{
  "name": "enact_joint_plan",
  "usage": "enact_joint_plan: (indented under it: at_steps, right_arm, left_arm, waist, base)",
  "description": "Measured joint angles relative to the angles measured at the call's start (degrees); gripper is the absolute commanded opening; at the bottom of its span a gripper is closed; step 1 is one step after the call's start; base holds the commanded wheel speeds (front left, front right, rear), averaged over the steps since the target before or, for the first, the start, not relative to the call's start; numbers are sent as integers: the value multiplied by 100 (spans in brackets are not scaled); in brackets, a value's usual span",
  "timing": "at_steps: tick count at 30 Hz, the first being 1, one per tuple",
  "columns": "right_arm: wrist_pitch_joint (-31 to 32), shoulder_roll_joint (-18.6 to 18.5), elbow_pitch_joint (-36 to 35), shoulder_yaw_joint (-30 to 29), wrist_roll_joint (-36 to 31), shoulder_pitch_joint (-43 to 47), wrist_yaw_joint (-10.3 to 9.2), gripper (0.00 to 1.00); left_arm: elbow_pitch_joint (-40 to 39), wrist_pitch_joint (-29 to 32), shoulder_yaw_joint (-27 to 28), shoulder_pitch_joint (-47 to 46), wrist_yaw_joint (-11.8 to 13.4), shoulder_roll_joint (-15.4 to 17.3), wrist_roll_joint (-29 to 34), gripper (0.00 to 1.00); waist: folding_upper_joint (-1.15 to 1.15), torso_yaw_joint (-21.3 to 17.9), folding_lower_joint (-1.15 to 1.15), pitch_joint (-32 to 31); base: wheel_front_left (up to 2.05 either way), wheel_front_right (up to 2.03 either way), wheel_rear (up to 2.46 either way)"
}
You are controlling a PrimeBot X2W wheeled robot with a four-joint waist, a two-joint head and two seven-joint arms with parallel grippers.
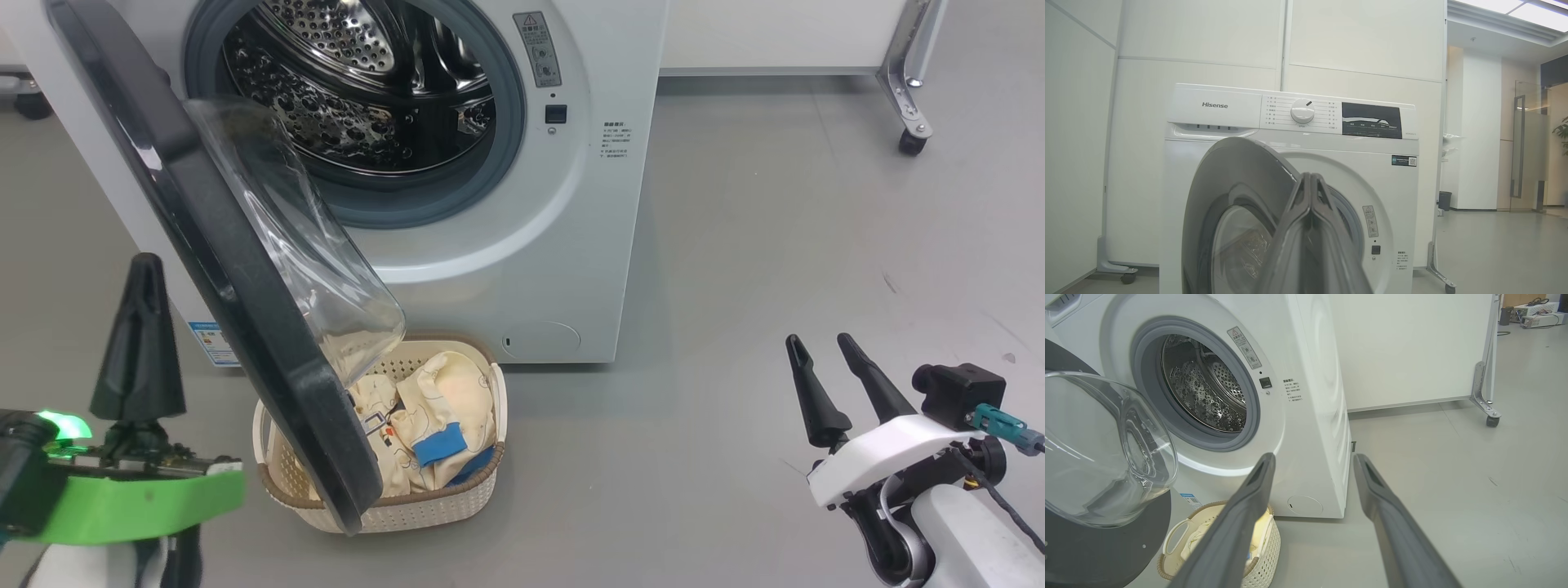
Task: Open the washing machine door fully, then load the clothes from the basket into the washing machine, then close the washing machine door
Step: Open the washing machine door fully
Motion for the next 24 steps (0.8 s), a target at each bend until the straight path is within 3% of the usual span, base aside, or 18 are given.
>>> enact_joint_plan:
  at_steps: [15, 24]
  right_arm:
    - [0, 158, -11, -14, -94, 0, 31, 100]
    - [0, 214, -11, 46, -112, -5, 31, 100]
  left_arm:
    - [-325, 308, -1534, 181, -1, -201, -113, 0]
    - [-29, 622, -1786, 551, -1, -263, -379, 0]
  waist:
    - [0, -53, 0, 21]
    - [0, -239, 0, 105]
  base:
    - [0, 0, 0]
    - [0, 0, 0]
